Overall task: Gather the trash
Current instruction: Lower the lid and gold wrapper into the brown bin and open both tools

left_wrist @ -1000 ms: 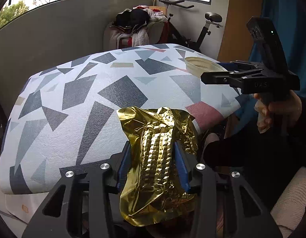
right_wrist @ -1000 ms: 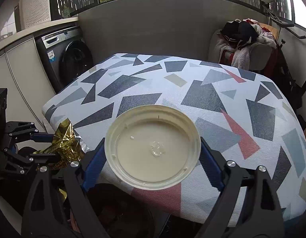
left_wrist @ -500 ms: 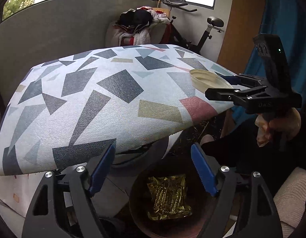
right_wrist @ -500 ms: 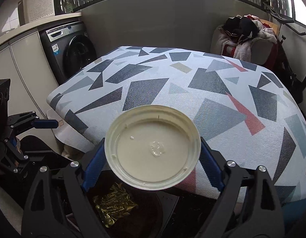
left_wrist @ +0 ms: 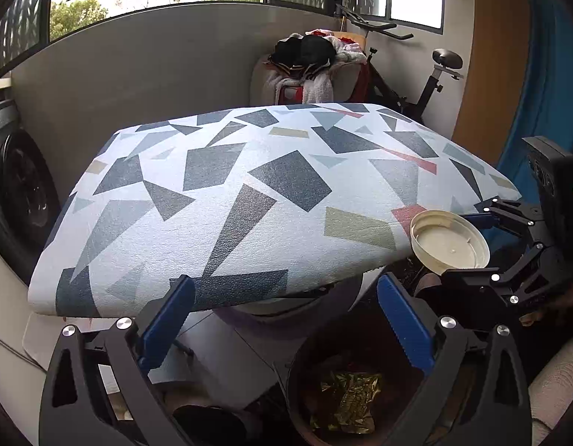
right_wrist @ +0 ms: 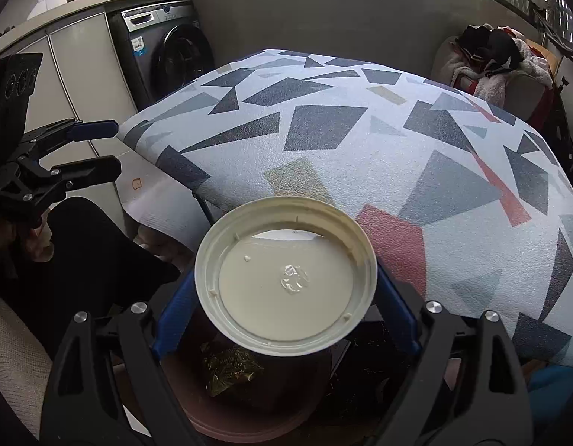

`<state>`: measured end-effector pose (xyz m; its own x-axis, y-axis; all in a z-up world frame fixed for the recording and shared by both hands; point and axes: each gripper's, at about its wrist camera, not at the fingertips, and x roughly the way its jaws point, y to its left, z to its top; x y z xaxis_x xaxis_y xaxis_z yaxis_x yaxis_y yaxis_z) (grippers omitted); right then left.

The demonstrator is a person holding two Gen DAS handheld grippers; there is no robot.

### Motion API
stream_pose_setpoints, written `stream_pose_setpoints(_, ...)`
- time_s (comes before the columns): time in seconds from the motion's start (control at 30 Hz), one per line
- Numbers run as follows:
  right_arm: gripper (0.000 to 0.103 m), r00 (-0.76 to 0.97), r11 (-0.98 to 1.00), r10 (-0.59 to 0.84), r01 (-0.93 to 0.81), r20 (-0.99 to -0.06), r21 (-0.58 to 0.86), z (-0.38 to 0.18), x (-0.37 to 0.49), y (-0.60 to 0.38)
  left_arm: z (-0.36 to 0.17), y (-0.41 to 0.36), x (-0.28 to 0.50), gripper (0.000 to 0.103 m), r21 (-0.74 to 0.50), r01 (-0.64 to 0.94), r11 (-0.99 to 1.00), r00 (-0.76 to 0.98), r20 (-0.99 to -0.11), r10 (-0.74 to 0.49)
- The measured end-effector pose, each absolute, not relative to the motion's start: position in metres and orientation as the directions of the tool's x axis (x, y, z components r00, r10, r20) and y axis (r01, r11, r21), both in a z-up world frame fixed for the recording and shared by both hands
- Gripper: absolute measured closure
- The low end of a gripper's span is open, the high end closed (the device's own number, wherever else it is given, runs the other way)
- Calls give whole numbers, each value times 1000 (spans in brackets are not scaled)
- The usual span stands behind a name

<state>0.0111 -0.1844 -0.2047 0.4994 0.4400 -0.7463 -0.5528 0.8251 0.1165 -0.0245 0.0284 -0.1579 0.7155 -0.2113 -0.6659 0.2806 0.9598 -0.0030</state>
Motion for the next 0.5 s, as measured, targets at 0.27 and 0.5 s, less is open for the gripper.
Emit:
stream_pose_setpoints(0.27,16,450,799,444,-590,-775,116,-215,6,-175,-159,40,-23,6,5,211,977,727,-669,-154)
stream_pose_setpoints(0.5,15,430,788,432,-607,-793,100,-220,4,-169,-160,39,-25,6,22,205,978,729,-671,-138)
